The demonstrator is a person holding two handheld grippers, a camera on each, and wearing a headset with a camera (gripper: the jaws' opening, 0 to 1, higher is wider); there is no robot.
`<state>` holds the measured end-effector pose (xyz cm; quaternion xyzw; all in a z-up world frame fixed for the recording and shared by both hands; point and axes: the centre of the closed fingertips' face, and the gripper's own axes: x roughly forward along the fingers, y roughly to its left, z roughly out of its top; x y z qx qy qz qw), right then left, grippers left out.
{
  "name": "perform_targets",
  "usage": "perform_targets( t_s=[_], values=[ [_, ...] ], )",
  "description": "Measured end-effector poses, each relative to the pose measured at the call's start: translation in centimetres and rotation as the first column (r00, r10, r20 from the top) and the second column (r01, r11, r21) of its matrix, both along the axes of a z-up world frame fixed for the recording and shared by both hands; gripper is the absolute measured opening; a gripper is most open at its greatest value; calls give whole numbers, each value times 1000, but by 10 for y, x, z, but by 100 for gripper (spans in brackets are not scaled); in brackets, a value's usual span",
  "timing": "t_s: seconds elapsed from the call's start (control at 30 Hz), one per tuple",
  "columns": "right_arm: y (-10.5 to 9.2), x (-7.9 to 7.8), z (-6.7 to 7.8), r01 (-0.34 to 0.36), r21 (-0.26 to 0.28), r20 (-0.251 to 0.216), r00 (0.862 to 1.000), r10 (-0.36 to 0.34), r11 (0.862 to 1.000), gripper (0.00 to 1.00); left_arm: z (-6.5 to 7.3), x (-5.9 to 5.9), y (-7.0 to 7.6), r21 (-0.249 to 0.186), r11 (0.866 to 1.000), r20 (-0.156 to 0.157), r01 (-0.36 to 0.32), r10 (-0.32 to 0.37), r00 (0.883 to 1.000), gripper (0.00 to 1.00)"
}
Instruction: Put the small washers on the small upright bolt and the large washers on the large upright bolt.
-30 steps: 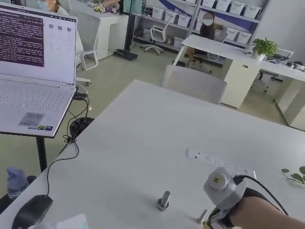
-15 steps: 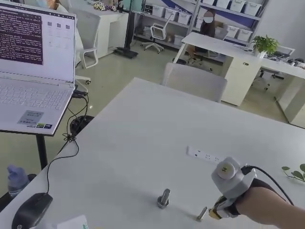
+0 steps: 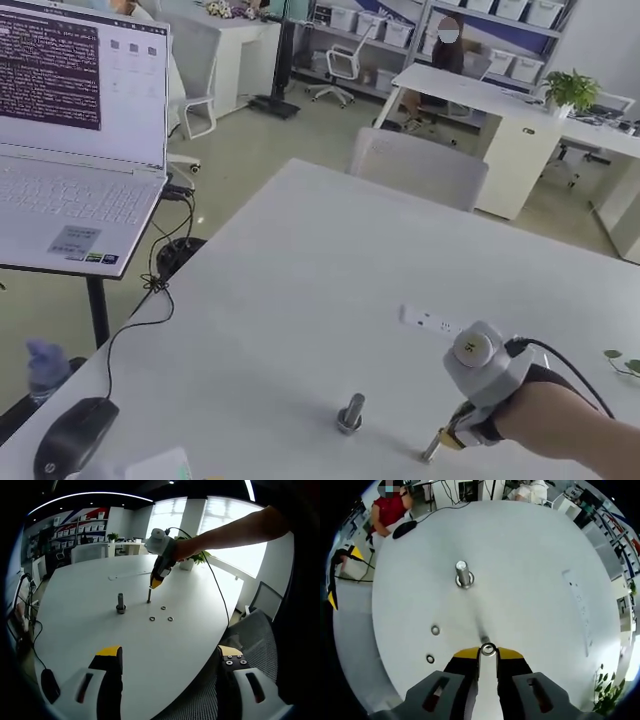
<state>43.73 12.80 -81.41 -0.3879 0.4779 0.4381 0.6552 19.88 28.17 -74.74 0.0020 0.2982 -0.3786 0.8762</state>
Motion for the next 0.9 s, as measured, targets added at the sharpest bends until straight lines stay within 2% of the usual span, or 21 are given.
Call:
perform_targets(
  t_s=[0.47,0.9],
  values=[
    [1,1,-9,-17,-33,-8,1000,17,999,13,-4,-5,2,5,1000,-17,-4,4,1000,74],
    [3,-1,-18,-22,-35,-19,1000,21,999,13,-8,-7,-1,8,1000,-25,5,-5,1000,74]
  ],
)
